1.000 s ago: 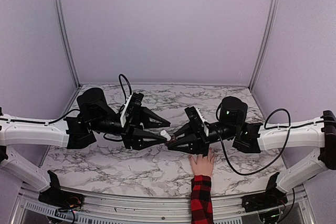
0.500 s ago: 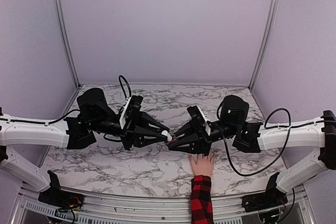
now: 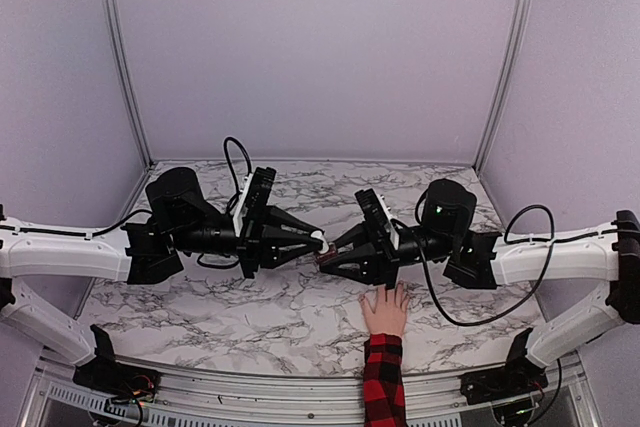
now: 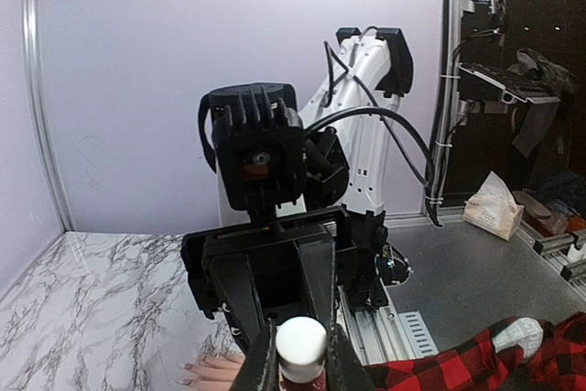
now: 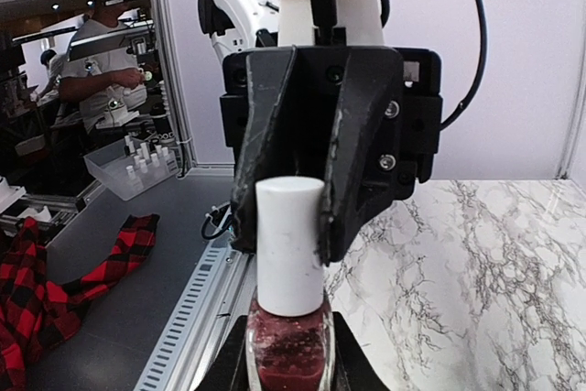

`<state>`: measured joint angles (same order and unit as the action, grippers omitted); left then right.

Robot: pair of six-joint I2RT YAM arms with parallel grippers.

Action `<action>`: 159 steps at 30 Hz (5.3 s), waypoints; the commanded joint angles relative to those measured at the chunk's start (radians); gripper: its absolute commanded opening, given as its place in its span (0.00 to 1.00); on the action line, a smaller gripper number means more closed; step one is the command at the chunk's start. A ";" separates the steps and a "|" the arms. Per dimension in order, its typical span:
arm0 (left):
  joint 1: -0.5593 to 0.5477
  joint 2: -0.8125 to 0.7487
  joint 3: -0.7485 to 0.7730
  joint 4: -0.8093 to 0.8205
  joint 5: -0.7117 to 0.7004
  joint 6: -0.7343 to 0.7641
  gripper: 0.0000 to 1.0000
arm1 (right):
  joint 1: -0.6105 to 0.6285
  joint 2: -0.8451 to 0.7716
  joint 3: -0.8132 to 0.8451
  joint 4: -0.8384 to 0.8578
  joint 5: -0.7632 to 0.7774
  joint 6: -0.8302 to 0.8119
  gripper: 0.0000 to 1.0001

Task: Paint the nails
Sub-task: Unscrew the cap of the nail polish bottle.

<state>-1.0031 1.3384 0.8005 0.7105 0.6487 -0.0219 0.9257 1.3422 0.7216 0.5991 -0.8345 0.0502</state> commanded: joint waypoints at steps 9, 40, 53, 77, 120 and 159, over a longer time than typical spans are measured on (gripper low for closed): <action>-0.005 0.054 0.021 0.038 -0.365 -0.170 0.04 | 0.007 -0.028 0.032 -0.029 0.440 -0.003 0.00; -0.014 0.204 0.097 0.001 -0.856 -0.414 0.26 | 0.007 0.078 0.026 0.037 0.914 0.011 0.00; 0.021 0.097 0.058 0.003 -0.474 -0.213 0.57 | 0.000 -0.002 -0.031 0.049 0.644 -0.011 0.00; 0.015 -0.035 0.012 -0.002 0.186 0.008 0.55 | -0.007 -0.022 -0.018 0.107 -0.085 0.092 0.00; -0.025 0.025 0.039 -0.003 -0.028 -0.007 0.09 | -0.008 -0.028 0.021 0.035 0.066 0.051 0.00; -0.012 0.192 0.121 -0.031 -0.680 -0.238 0.33 | -0.008 -0.006 0.038 -0.045 0.797 -0.012 0.00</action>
<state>-1.0271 1.5627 0.9245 0.7063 -0.0418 -0.2958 0.9264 1.3605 0.7074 0.5083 -0.0509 0.0185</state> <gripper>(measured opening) 0.243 0.217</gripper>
